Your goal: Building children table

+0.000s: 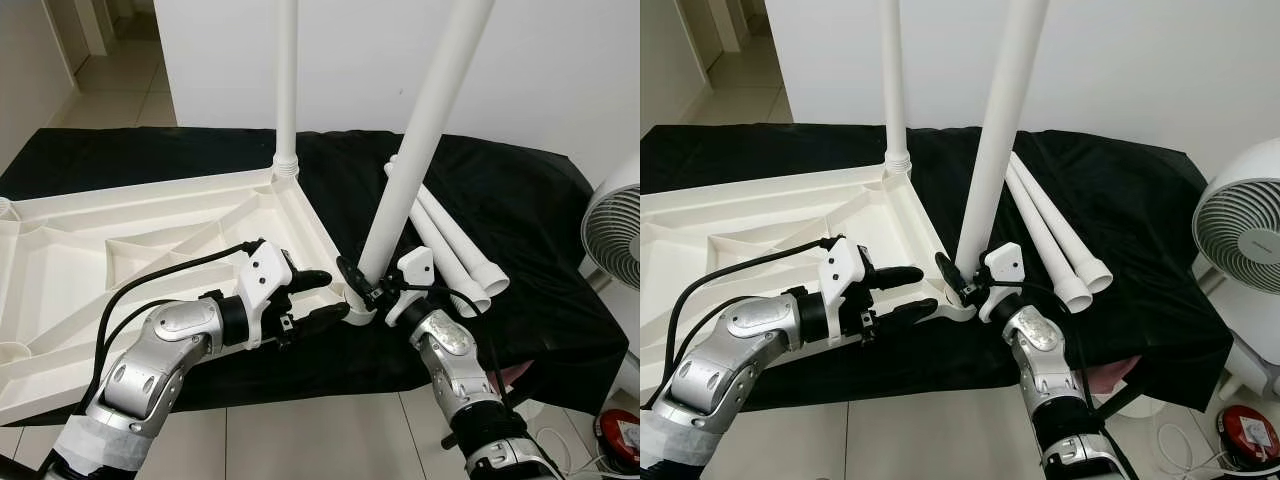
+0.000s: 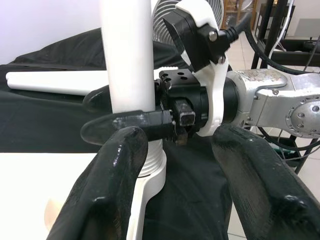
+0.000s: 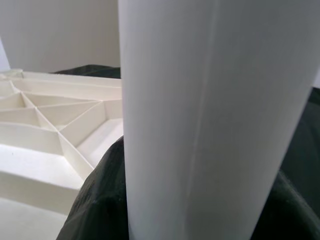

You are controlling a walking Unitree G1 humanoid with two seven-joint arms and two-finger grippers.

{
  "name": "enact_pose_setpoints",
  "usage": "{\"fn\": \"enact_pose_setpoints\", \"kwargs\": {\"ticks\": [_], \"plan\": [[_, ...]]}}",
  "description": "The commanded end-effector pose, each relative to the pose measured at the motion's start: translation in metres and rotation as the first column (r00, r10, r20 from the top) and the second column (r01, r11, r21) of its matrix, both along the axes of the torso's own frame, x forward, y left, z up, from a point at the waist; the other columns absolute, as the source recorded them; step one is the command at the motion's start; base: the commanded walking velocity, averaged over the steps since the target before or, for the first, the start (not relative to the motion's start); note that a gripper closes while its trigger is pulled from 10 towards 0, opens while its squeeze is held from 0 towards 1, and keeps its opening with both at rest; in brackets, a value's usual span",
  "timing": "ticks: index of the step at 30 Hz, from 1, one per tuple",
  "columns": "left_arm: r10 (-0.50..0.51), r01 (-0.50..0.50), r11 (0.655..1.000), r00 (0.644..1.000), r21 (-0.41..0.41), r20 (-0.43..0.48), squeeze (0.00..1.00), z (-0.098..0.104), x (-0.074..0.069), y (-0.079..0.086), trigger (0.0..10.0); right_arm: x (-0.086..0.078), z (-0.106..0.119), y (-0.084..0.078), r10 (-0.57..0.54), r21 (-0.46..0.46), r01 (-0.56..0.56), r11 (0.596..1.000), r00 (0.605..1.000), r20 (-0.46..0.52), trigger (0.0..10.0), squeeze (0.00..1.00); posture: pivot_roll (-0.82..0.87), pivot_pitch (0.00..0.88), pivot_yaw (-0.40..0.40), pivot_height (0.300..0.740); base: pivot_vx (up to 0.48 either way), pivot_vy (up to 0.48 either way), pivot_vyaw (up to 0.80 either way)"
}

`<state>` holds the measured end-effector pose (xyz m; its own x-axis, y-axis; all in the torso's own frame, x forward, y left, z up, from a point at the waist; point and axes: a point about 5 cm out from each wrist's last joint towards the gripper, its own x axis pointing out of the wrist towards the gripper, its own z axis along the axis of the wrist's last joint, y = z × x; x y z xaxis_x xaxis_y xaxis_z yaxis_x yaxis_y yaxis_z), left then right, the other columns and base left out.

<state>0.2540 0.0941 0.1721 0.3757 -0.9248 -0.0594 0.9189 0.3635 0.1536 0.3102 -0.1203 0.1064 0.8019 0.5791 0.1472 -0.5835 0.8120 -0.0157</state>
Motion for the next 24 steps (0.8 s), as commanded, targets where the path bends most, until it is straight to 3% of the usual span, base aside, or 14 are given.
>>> {"fn": "enact_pose_setpoints", "kwargs": {"ticks": [1, 13, 20, 24], "plan": [[-0.032, 0.032, 0.999, 0.999, 0.012, -0.009, 0.00, -0.001, -0.004, -0.002, 10.0, -0.011, -0.040, -0.008, -0.048, -0.009, 0.047, 0.999, 0.974, -0.221, 10.0, 0.00, -0.02, 0.000, -0.029, 0.740, 0.000, 0.000, 0.00], [-0.034, 0.034, 0.999, 0.999, 0.016, -0.013, 0.00, 0.000, -0.005, -0.002, 10.0, -0.016, -0.047, -0.009, -0.105, 0.043, 0.119, 0.992, 0.962, -0.253, 10.0, 0.00, -0.02, 0.000, -0.023, 0.740, 0.000, 0.000, 0.00], [-0.026, 0.026, 0.999, 1.000, 0.019, -0.012, 0.00, 0.000, -0.005, 0.000, 10.0, -0.031, -0.041, -0.008, -0.085, 0.010, 0.086, 0.996, 0.991, -0.101, 10.0, 0.00, -0.02, 0.000, -0.019, 0.740, 0.000, 0.000, 0.00], [-0.025, 0.025, 0.999, 1.000, 0.020, -0.012, 0.00, 0.001, -0.004, 0.001, 10.0, -0.034, -0.042, -0.006, -0.073, -0.018, 0.071, 0.997, 0.993, -0.091, 10.0, 0.00, -0.02, 0.000, -0.015, 0.740, 0.000, 0.000, 0.00]]}}
